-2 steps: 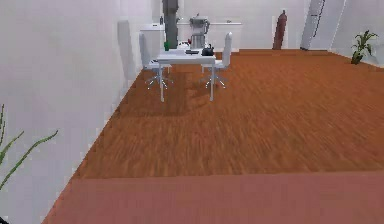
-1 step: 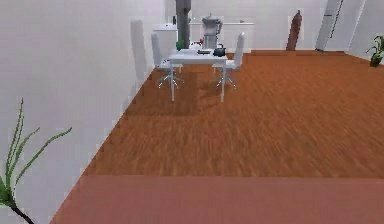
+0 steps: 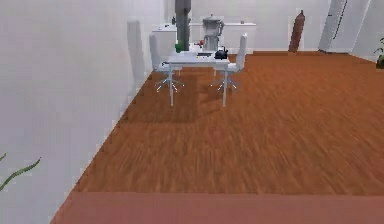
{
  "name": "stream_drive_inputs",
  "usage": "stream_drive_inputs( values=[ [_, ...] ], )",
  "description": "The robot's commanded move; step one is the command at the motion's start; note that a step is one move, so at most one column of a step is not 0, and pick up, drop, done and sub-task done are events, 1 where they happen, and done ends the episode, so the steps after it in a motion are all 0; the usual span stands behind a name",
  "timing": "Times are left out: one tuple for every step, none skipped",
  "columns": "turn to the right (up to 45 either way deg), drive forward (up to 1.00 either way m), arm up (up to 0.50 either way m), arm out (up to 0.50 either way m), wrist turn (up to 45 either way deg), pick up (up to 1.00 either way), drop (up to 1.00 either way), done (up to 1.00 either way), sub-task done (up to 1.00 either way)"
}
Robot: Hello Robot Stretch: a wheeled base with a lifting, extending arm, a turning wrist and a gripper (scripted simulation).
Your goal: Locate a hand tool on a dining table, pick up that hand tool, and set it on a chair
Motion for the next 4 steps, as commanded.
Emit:
stream_drive_inputs(
  values=[
    [0.0, 0.8, 0.0, 0.0, 0.0, 0.0, 0.0, 0.0, 0.0],
    [-18.0, 0.0, 0.0, 0.0, 0.0, 0.0, 0.0, 0.0, 0.0],
    [0.0, 1.0, 0.0, 0.0, 0.0, 0.0, 0.0, 0.0, 0.0],
    [-3.0, 0.0, 0.0, 0.0, 0.0, 0.0, 0.0, 0.0, 0.0]
  ],
)
